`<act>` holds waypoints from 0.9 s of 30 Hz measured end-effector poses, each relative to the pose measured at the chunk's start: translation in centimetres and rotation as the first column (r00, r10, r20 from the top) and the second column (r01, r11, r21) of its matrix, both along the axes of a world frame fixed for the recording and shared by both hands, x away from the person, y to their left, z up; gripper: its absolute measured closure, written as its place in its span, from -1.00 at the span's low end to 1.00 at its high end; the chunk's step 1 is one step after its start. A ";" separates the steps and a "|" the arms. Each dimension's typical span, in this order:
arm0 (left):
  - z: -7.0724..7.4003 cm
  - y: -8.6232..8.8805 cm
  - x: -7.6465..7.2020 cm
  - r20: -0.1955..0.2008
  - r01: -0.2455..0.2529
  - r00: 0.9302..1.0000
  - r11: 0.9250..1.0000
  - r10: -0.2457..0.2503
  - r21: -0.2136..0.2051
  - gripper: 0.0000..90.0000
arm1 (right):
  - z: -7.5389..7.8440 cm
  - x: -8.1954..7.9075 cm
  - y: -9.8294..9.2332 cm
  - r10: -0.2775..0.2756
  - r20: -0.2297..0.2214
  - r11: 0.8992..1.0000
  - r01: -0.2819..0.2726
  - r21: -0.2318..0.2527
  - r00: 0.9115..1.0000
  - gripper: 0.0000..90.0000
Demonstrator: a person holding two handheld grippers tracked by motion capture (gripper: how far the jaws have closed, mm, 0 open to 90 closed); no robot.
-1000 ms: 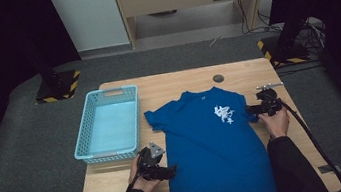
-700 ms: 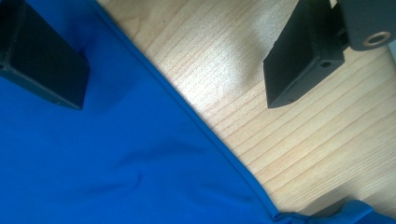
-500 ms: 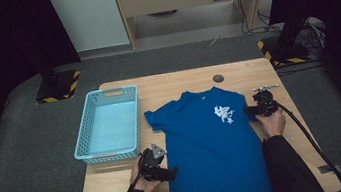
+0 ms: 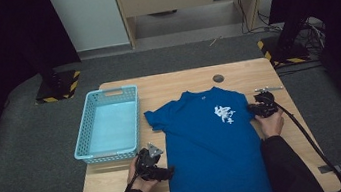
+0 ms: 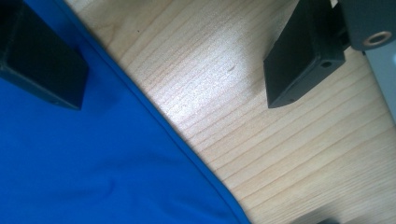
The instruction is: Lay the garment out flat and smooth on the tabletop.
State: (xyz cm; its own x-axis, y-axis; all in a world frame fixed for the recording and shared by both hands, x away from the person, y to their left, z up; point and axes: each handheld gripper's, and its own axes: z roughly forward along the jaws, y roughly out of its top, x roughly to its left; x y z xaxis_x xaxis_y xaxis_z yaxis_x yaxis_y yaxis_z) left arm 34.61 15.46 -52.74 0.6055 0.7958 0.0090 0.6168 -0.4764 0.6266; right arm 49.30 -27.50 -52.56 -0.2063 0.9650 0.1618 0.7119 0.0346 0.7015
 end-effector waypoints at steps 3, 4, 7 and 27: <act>-0.1 0.0 0.1 -0.001 -0.003 1.000 1.000 0.003 -0.007 -0.89 | 0.9 -0.1 0.3 0.007 0.048 1.000 -0.008 0.009 0.999 0.93; -0.1 0.0 0.1 0.000 -0.002 1.000 1.000 0.002 -0.007 -0.90 | 1.3 -0.2 0.4 0.012 0.064 1.000 -0.013 0.012 0.998 0.93; -0.2 -0.1 0.2 -0.004 -0.001 1.000 1.000 0.001 -0.011 -0.93 | 2.9 -0.5 1.5 0.049 0.119 0.999 -0.051 0.017 0.992 0.93; -0.3 -0.2 0.3 0.000 0.011 1.000 1.000 -0.011 -0.014 -1.00 | -0.1 -2.8 10.8 0.300 0.048 0.953 -0.297 -0.054 0.953 0.37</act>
